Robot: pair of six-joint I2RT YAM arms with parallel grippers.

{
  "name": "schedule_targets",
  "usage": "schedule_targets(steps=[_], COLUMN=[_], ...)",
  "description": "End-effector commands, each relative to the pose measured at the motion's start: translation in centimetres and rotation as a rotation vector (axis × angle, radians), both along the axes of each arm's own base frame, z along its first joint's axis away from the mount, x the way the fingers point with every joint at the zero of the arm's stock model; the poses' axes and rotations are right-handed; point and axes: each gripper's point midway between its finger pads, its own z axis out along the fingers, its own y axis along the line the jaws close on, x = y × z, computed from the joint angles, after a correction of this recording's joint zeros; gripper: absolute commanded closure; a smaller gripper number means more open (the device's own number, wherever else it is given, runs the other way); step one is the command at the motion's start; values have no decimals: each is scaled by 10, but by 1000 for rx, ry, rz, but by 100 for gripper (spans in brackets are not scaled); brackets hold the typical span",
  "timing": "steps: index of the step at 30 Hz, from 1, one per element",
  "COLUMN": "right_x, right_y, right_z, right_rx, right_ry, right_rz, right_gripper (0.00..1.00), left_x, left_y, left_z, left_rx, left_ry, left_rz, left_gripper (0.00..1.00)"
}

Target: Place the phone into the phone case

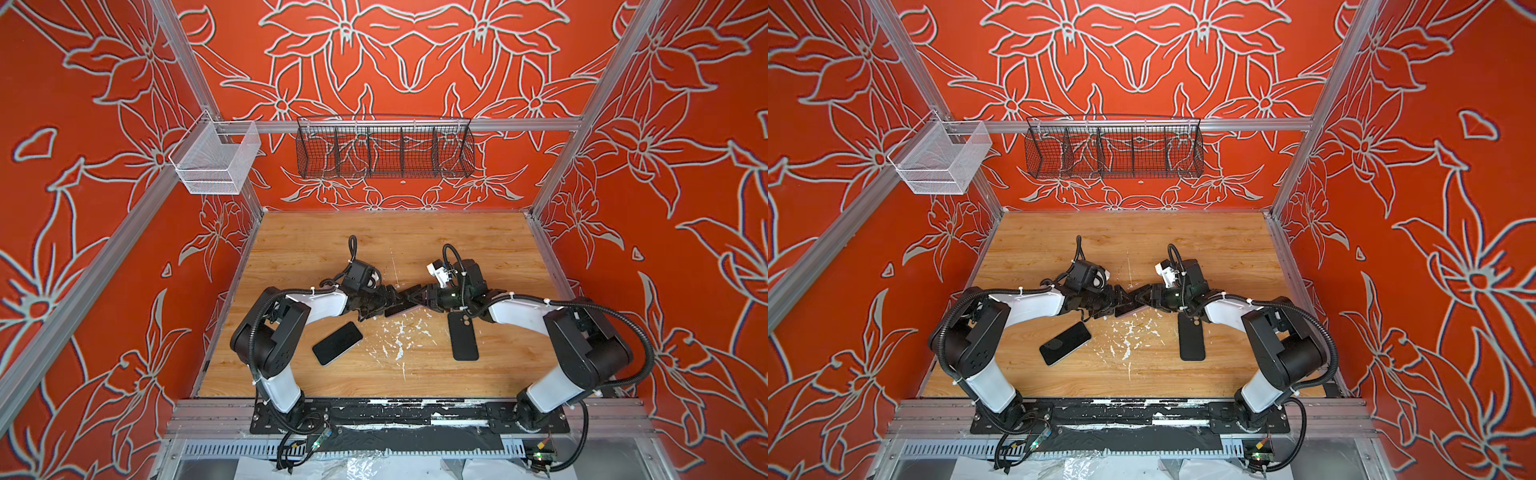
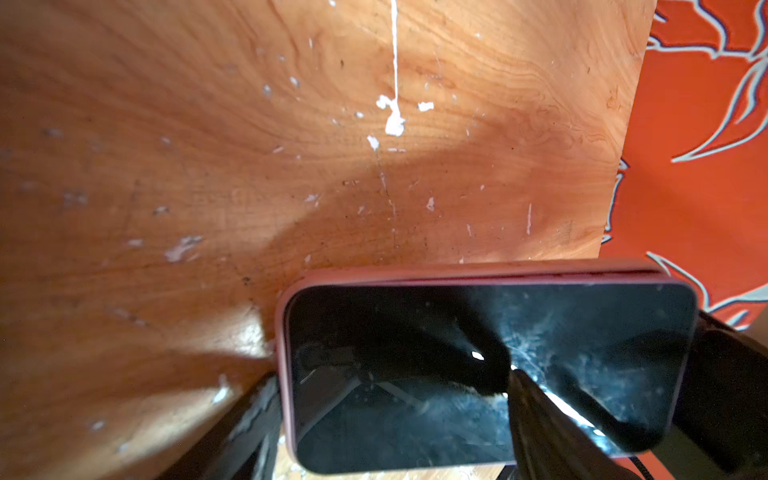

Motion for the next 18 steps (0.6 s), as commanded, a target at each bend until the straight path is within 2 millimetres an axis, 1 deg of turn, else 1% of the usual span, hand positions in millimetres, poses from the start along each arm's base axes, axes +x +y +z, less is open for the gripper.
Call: schedule_targets(steps=[1, 7, 12, 18], right_x=[-3, -2, -3, -3], right_y=[4, 2, 2, 2], right_z=[22, 21, 17, 13], right_rx=[63, 60, 54, 48], right_ry=[-54, -49, -37, -27], right_rz=[31, 24, 21, 22], right_gripper=[55, 68, 79, 89], left_x=[-7, -6, -5, -3], left_y=[-2, 2, 3, 6], left_z=[-1, -1, 1, 4], left_rx=[-13, -18, -22, -24], left_ry=[6, 3, -3, -10], left_rz=[-11, 2, 4, 10], left_gripper=[18, 18, 18, 18])
